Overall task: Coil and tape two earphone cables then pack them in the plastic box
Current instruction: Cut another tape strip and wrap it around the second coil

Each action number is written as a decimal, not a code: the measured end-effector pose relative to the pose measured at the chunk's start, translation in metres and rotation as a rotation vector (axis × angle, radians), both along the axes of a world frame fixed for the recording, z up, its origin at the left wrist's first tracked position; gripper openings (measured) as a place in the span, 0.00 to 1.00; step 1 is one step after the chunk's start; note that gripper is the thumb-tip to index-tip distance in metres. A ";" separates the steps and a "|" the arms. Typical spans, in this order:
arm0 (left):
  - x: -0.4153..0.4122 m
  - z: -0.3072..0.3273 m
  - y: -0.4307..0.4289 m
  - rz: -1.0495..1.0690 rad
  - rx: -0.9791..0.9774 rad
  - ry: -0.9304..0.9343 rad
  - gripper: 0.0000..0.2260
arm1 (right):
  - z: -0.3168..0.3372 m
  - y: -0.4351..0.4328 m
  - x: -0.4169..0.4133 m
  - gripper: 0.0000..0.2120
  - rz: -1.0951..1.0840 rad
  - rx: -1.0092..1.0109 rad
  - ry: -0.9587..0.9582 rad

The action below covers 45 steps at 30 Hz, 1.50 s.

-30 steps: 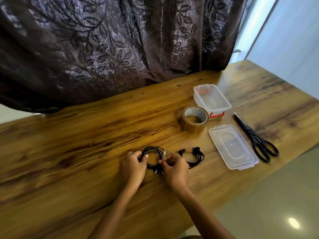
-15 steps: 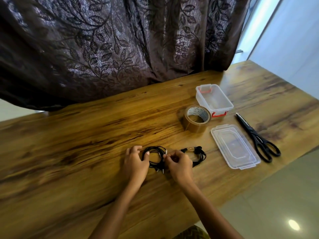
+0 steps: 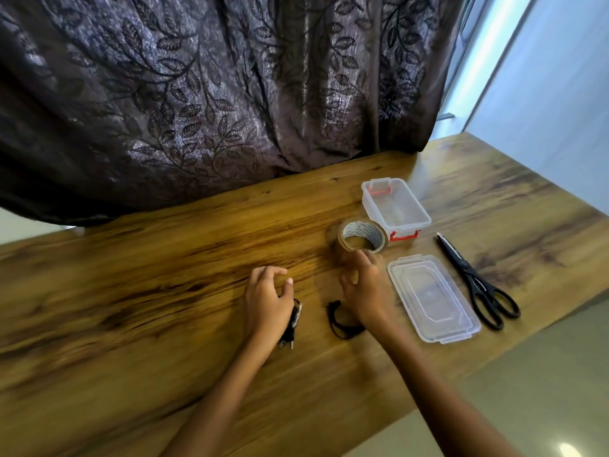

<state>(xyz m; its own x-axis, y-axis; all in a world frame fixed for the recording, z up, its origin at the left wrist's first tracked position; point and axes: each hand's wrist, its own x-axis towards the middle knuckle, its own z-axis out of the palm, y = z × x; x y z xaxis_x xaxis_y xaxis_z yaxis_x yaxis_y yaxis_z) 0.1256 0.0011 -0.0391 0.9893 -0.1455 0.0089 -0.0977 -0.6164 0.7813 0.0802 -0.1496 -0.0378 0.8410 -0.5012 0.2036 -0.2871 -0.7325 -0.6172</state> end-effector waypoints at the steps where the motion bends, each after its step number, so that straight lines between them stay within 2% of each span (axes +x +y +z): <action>1: 0.000 0.002 -0.004 -0.016 0.000 0.002 0.05 | 0.000 -0.011 0.005 0.16 0.017 -0.065 0.010; 5: 0.003 0.013 -0.021 -0.065 0.014 0.000 0.04 | -0.006 -0.045 0.021 0.23 0.097 -0.229 0.123; 10: 0.001 0.023 -0.036 -0.110 -0.006 -0.027 0.03 | -0.008 -0.059 0.026 0.12 0.191 -0.223 0.192; 12: 0.001 0.025 -0.039 -0.131 -0.020 -0.014 0.03 | -0.010 -0.062 0.025 0.13 0.176 -0.181 0.158; 14: 0.001 0.026 -0.042 -0.152 -0.057 0.019 0.04 | -0.004 -0.062 0.021 0.16 0.122 -0.024 0.064; 16: 0.002 0.031 -0.046 -0.167 -0.117 0.069 0.07 | 0.010 -0.059 0.016 0.17 0.028 0.338 -0.063; 19: 0.003 0.048 -0.054 -0.200 -0.270 0.193 0.15 | 0.035 -0.051 0.002 0.13 0.101 0.798 -0.260; 21: 0.001 0.063 -0.059 -0.259 -0.405 0.245 0.14 | 0.047 -0.045 -0.009 0.11 0.175 0.978 -0.362; 24: -0.006 0.084 -0.067 -0.318 -0.626 0.288 0.09 | 0.056 -0.039 -0.019 0.14 0.224 1.077 -0.447; 27: -0.012 0.091 -0.072 -0.302 -0.724 0.279 0.10 | 0.064 -0.039 -0.023 0.16 0.219 1.009 -0.473; 31: -0.016 0.093 -0.073 -0.305 -0.714 0.255 0.11 | 0.070 -0.040 -0.024 0.23 0.191 0.601 -0.587; 34: -0.018 0.093 -0.073 -0.314 -0.678 0.220 0.13 | 0.071 -0.046 -0.022 0.17 0.260 0.328 -0.637; 41: -0.021 0.095 -0.069 -0.326 -0.616 0.174 0.16 | 0.069 -0.047 -0.016 0.07 0.230 0.153 -0.656; 45: -0.026 0.093 -0.068 -0.342 -0.576 0.169 0.16 | 0.072 -0.044 -0.019 0.06 0.242 0.018 -0.571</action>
